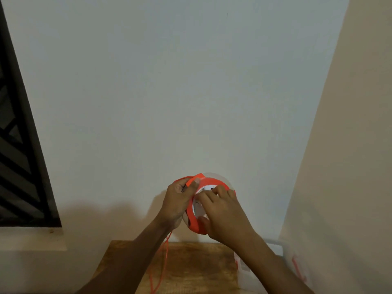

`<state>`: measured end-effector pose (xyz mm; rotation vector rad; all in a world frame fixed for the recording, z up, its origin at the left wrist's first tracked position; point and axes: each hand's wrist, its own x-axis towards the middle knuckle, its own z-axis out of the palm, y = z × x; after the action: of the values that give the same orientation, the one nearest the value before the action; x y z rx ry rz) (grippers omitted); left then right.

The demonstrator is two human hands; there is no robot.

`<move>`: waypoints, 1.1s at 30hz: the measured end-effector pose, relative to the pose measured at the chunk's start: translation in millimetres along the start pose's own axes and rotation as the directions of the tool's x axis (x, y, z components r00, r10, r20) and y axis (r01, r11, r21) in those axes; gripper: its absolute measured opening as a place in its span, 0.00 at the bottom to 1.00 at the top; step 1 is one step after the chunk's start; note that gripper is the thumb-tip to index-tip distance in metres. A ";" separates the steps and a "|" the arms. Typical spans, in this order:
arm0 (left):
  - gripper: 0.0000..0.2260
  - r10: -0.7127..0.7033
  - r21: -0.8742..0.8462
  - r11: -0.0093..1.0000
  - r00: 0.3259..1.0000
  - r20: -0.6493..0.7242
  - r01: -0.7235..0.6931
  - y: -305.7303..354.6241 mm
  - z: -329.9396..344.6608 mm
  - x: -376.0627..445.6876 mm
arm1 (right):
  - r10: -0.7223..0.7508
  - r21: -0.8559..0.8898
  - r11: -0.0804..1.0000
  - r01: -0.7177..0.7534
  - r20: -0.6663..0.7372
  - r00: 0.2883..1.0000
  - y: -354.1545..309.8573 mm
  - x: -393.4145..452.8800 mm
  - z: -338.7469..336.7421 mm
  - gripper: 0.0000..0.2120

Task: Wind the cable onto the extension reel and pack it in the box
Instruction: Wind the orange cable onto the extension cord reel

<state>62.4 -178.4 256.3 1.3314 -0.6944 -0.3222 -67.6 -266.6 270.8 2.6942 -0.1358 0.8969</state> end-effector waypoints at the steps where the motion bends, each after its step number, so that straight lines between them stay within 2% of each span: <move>1: 0.09 0.006 0.003 1.000 1.000 0.007 -0.006 -0.1 1.1 -0.4 | -0.004 -0.024 1.000 0.005 0.048 0.999 -0.8 -0.6 -0.1 0.32; 3: 0.12 -0.005 -0.001 1.000 1.000 -0.001 0.005 -2.9 1.5 -1.0 | -0.021 -0.058 0.998 0.027 0.106 0.994 0.8 -1.5 -1.6 0.36; 7: 0.18 -0.063 -0.018 0.998 0.998 -0.003 0.063 -8.6 -2.7 -3.8 | -0.070 -0.083 0.993 0.080 0.117 0.991 1.2 -3.6 2.0 0.39; 13: 0.17 -0.066 0.014 0.998 0.997 0.045 0.065 -7.4 -3.0 -4.0 | -0.087 -0.113 0.991 0.078 -0.080 0.993 4.3 -1.4 15.5 0.38; 16: 0.19 -0.054 0.009 0.998 0.998 0.010 0.054 -4.0 -2.4 1.9 | -0.031 -0.083 0.996 0.014 -0.203 0.979 7.4 0.0 23.6 0.33; 19: 0.17 -0.075 -0.053 0.996 0.997 -0.011 0.074 -4.4 -2.5 3.0 | 0.164 0.011 0.986 -0.167 -0.272 0.948 13.1 6.0 22.9 0.24; 21: 0.17 -0.095 -0.095 0.991 0.995 -0.030 0.092 -5.8 -0.4 0.2 | 0.302 0.102 0.953 -0.285 -0.259 0.917 17.2 11.0 16.8 0.24; 25: 0.16 -0.067 -0.085 0.994 0.995 -0.068 0.062 -5.1 3.7 -3.0 | 0.412 0.158 0.909 -0.387 -0.191 0.891 15.0 13.5 10.5 0.25; 29: 0.16 -0.030 -0.069 0.997 0.994 -0.104 0.023 0.5 8.5 -5.0 | 0.631 0.349 0.693 -0.631 0.131 0.764 19.7 20.3 -0.8 0.26; 31: 0.16 -0.040 -0.075 0.997 0.993 -0.111 0.031 -0.2 9.1 -6.1 | 0.619 0.283 0.718 -0.636 0.159 0.770 18.8 19.6 -7.1 0.26; 33: 0.15 -0.038 -0.073 0.997 0.993 -0.112 0.030 -0.2 7.8 -6.1 | 0.550 0.155 0.822 -0.548 0.037 0.834 14.1 16.1 -12.5 0.26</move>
<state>52.9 -180.9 255.1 1.2844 -0.5611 -0.2937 -64.4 -276.1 293.5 2.8403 -0.9211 1.1120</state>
